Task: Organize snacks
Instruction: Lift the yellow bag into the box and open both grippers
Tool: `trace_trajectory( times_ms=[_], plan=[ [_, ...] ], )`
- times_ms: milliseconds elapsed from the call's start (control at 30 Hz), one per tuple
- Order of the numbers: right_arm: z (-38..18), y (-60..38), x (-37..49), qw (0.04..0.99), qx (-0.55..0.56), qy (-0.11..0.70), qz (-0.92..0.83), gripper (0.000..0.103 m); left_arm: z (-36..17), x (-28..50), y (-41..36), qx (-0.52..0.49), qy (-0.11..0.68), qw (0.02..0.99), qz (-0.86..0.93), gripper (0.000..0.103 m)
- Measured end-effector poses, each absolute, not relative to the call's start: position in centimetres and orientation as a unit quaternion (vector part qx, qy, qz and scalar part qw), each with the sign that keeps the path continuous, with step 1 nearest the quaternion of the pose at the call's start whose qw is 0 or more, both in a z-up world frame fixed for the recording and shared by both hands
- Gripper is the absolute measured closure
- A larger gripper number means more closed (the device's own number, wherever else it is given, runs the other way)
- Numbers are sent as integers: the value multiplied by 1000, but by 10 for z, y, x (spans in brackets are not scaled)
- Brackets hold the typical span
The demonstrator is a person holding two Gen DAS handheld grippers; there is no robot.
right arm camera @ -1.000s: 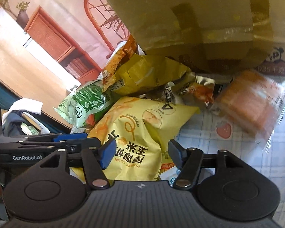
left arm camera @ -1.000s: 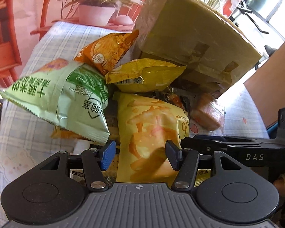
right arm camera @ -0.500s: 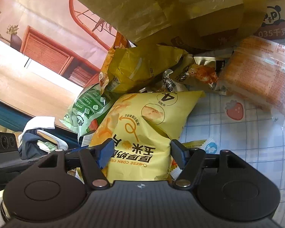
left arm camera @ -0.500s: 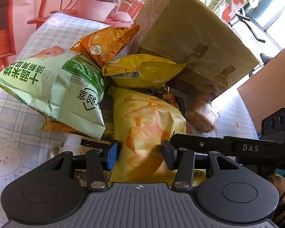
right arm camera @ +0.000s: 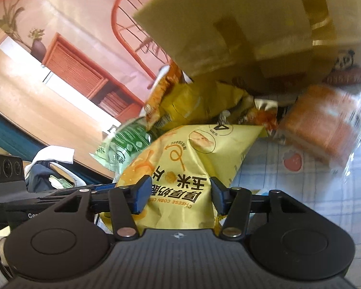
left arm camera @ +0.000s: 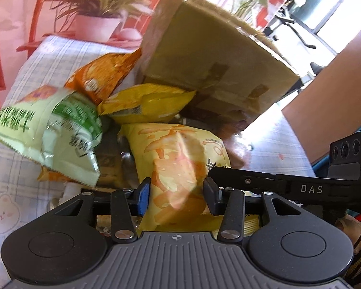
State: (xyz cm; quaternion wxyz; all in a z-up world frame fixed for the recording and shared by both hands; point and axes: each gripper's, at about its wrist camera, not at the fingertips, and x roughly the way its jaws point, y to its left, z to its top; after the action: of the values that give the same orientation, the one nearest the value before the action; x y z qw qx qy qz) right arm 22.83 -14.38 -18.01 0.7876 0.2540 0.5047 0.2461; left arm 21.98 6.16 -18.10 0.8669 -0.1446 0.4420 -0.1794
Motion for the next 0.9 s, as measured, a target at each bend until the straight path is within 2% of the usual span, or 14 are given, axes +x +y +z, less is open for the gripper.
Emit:
trace_trajectory(
  times_ms=[433,900],
  plan=[
    [-127,-173,218,824,245,455,232,49,-138,221,34,-129,398,880,-222,54],
    [-26,-200,264,868,233,362,246,49,-39,256,8,-104,302,913,-252,54]
  ],
)
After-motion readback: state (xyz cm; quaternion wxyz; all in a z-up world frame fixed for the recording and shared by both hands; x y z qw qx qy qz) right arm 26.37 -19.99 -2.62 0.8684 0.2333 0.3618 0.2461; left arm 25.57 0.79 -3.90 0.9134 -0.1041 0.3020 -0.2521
